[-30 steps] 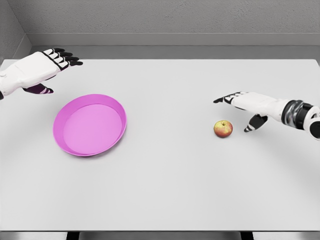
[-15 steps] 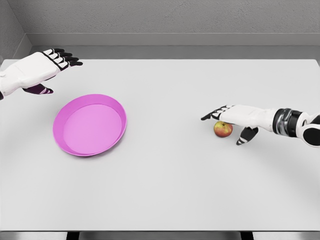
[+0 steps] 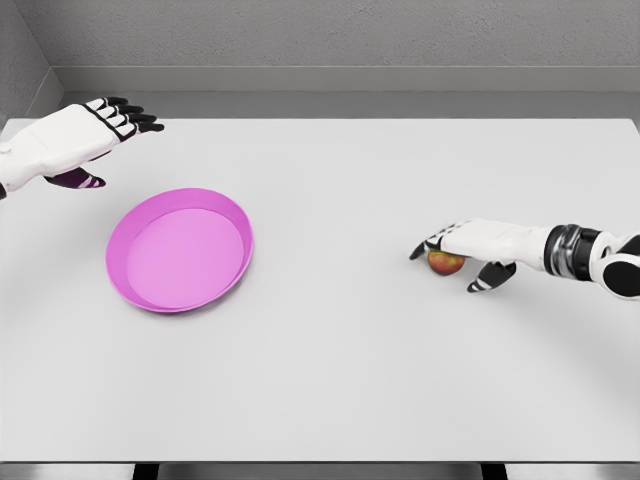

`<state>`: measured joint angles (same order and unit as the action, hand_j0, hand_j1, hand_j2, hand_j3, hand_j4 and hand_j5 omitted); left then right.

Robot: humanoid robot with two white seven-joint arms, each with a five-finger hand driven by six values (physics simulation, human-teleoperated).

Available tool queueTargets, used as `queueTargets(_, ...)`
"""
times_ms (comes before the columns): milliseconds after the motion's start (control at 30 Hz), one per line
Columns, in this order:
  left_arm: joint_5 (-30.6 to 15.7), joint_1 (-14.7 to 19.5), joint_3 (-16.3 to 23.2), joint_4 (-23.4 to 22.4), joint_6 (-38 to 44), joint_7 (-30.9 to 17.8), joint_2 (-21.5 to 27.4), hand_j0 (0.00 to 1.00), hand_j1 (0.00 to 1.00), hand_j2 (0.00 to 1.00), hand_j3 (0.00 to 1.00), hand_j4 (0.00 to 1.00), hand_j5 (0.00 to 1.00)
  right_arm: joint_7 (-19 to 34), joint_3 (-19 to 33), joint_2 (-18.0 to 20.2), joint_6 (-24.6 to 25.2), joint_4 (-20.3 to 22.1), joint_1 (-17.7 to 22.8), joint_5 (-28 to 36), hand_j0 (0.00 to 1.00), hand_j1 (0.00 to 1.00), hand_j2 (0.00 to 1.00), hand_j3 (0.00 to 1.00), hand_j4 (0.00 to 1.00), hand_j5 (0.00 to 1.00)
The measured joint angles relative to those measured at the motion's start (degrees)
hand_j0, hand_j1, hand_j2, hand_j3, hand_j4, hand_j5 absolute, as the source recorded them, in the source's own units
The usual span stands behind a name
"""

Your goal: Put the apple on the plate with both arms

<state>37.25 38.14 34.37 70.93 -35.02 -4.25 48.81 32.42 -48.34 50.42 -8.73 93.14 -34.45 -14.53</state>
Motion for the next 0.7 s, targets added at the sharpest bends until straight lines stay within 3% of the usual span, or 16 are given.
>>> queueTargets(133, 0.01, 0.00, 0.01, -0.01, 0.00, 0.00, 0.00, 1.00, 1.00, 1.00, 1.00, 1.00, 1.00, -0.05, -0.18, 0.13, -0.05, -0.21, 0.00, 0.19, 0.49, 0.49, 0.49, 0.49, 0.49, 0.49)
queueTargets(367, 0.01, 0.00, -0.01, -0.01, 0.00, 0.00, 0.00, 1.00, 1.00, 1.00, 1.00, 1.00, 1.00, 0.03, -0.25, 0.24, -0.14, -0.19, 0.00, 0.21, 0.43, 0.43, 0.43, 0.43, 0.43, 0.43)
queueTargets(700, 0.01, 0.00, -0.02, 0.00, 0.00, 0.00, 0.00, 1.00, 1.00, 1.00, 1.00, 1.00, 1.00, 0.14, -0.13, 0.25, -0.02, -0.02, -0.26, 0.12, 0.43, 0.43, 0.43, 0.43, 0.43, 0.43)
